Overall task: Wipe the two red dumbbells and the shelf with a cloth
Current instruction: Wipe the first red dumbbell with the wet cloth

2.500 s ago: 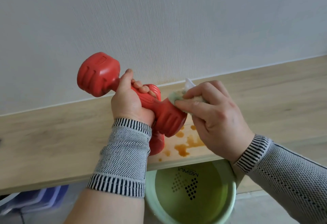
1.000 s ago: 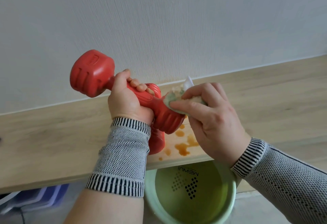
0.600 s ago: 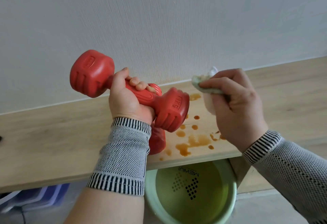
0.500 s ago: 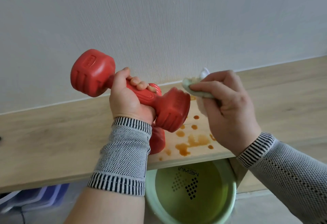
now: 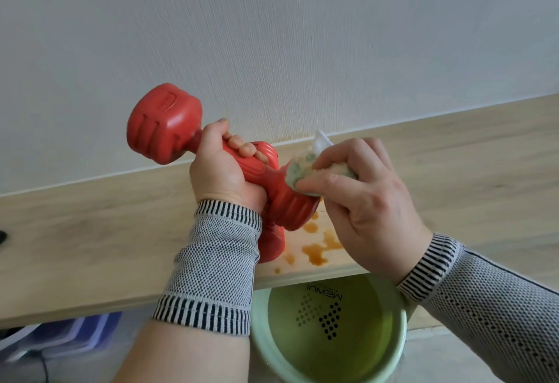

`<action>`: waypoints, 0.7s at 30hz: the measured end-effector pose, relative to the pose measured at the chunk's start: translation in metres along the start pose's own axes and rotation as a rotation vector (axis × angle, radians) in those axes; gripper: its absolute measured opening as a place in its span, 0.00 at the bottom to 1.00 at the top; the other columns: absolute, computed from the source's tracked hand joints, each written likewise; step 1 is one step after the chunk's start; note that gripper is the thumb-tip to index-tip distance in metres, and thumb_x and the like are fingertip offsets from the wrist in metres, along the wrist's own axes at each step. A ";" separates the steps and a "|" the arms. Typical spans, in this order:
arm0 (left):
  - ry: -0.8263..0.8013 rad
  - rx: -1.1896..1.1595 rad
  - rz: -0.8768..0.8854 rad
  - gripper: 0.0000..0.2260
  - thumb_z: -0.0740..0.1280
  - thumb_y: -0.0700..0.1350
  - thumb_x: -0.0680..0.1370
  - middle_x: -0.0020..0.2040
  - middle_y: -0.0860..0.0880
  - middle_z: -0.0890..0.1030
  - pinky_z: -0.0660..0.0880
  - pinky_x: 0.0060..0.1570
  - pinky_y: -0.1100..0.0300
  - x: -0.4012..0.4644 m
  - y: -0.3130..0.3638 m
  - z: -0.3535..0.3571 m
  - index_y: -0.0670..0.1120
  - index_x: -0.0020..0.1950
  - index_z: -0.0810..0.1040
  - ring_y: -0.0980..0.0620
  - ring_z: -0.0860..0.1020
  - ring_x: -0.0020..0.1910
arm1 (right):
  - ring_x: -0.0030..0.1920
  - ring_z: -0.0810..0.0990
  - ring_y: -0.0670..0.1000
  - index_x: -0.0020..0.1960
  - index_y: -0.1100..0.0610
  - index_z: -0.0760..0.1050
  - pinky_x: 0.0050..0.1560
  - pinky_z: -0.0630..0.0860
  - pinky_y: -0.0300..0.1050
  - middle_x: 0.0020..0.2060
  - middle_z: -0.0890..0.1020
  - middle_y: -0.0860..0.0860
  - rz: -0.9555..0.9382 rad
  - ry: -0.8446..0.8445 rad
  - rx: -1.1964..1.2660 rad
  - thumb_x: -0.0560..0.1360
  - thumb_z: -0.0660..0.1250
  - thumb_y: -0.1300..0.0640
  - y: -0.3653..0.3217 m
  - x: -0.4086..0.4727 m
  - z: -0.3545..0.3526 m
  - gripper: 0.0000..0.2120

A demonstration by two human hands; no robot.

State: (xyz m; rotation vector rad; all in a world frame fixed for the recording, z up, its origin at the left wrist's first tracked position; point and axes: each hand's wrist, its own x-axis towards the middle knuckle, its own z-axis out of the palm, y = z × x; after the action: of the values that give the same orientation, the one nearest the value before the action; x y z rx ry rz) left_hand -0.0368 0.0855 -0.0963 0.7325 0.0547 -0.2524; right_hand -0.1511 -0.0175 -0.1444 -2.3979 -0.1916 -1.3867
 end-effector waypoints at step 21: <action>-0.001 -0.036 -0.046 0.14 0.63 0.44 0.78 0.25 0.56 0.66 0.66 0.27 0.65 0.000 -0.004 0.002 0.50 0.33 0.65 0.58 0.65 0.20 | 0.46 0.73 0.55 0.43 0.60 0.82 0.47 0.69 0.37 0.45 0.77 0.56 0.071 -0.018 0.041 0.73 0.60 0.65 0.010 0.001 -0.004 0.11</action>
State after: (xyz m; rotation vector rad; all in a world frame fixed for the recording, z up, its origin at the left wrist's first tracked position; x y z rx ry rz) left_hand -0.0379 0.0811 -0.0975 0.6955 0.0749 -0.2952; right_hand -0.1514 -0.0284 -0.1441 -2.3611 -0.1364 -1.3179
